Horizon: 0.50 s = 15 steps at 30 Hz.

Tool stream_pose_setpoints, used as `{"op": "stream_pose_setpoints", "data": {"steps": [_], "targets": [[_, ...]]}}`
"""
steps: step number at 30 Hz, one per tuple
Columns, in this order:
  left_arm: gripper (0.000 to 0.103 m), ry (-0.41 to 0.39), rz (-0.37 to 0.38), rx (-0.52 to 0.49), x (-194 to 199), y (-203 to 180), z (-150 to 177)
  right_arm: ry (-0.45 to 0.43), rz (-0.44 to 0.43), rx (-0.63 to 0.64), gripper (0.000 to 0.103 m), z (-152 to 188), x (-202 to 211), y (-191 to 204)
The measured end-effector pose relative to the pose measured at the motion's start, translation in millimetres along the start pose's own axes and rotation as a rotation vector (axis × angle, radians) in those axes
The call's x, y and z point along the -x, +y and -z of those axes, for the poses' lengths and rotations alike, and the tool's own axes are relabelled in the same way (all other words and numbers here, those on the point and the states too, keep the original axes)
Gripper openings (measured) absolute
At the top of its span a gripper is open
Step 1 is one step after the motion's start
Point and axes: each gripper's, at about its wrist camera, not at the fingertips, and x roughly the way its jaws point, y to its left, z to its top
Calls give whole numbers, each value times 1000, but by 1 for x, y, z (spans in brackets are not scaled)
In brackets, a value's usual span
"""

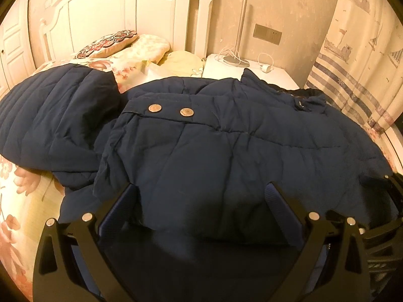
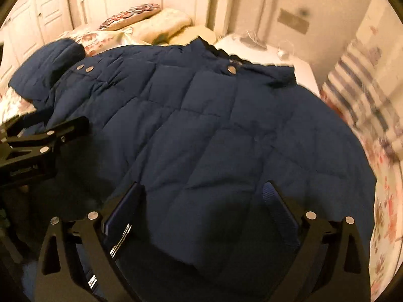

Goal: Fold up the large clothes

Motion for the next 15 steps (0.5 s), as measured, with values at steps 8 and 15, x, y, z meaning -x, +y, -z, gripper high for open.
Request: {"op": "stream_pose_setpoints", "data": {"steps": [8, 15], "targets": [[101, -71, -2, 65, 16, 13, -1, -51, 114, -47, 95, 48, 35, -15], [101, -252, 55, 455, 73, 115, -13, -72, 117, -92, 97, 61, 26, -26]]}}
